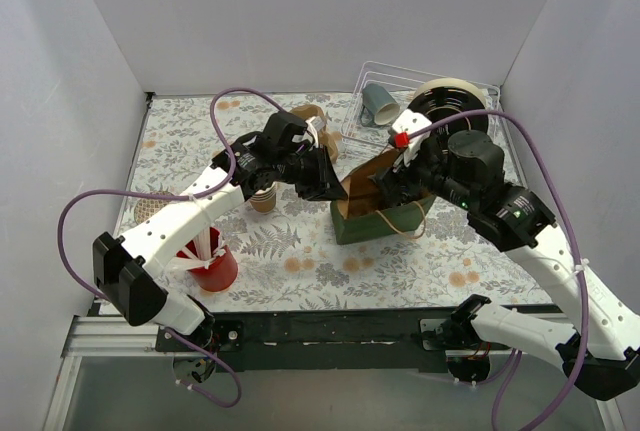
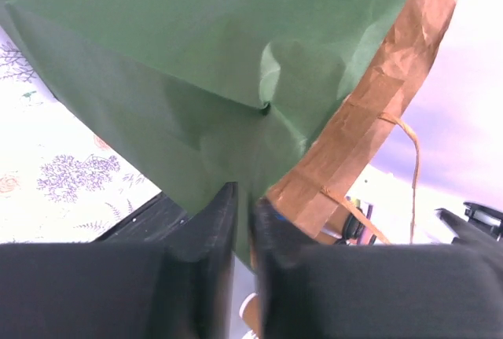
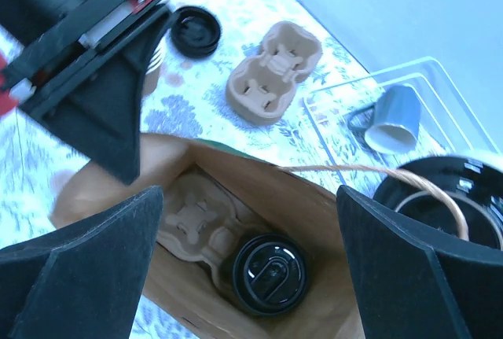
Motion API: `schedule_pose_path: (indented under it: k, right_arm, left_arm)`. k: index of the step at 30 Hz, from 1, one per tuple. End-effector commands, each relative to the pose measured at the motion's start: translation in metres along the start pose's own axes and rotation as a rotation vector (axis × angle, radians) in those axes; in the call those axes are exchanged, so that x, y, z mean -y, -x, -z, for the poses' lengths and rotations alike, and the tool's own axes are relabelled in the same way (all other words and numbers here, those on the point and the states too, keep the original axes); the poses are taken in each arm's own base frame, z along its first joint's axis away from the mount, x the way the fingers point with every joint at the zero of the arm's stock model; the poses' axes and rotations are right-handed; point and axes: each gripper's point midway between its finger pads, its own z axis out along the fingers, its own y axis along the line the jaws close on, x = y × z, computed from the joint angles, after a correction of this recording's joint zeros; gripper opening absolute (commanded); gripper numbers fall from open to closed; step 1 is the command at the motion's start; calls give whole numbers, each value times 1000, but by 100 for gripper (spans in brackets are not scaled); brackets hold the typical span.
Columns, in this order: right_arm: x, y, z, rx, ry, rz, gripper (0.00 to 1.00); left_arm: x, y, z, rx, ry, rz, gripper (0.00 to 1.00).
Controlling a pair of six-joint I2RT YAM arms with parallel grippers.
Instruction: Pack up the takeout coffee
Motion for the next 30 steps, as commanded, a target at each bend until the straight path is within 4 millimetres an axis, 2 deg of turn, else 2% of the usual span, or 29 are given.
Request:
schedule_pose_path:
  k: [1,3,5,8,12,13,18,19,22,25,26,27,28,30]
  right_arm:
    - [29,41,21,117,-166,-167,98]
    - [30,41,24,129,-179,-175,99]
    - [36,40,28,130,-217,-194,99]
    - [41,33,29,97,-254,-218,99]
    - [46,35,31,84,-277,-215,98]
    - [47,37,30,85,-278,-213,98]
    - [48,46,28,82,-272,-249,99]
    - [48,49,25,79,-266,-257,99]
    - [43,50,20,61,-233,-264,99]
    - [29,56,8,57,-140,-268,94]
    - [20,68,8,77,-76,-276,92]
    - [15,69,6,62,-43,-291,89]
    - [5,67,-5,37,12,-324,87]
    - [-16,75,-12,46,133,-354,82]
  left_arm:
    - [-5,3,3,29,37,20,23]
    - [-7,9,4,62,60,18,34]
    - [-7,16,5,93,76,14,37]
    - [-9,24,9,129,104,4,47]
    - [-4,39,17,204,116,-18,52]
    - [-2,43,20,226,118,-24,57]
    - [18,74,55,400,116,-40,70]
    - [16,85,65,469,146,-41,71]
    - [19,97,95,586,171,-43,75]
    - [16,101,129,672,213,-45,74]
    - [12,100,138,695,236,-31,75]
    - [-1,93,145,687,289,-10,75]
    - [-6,87,157,707,303,-2,75]
    - [-21,77,167,708,350,2,74]
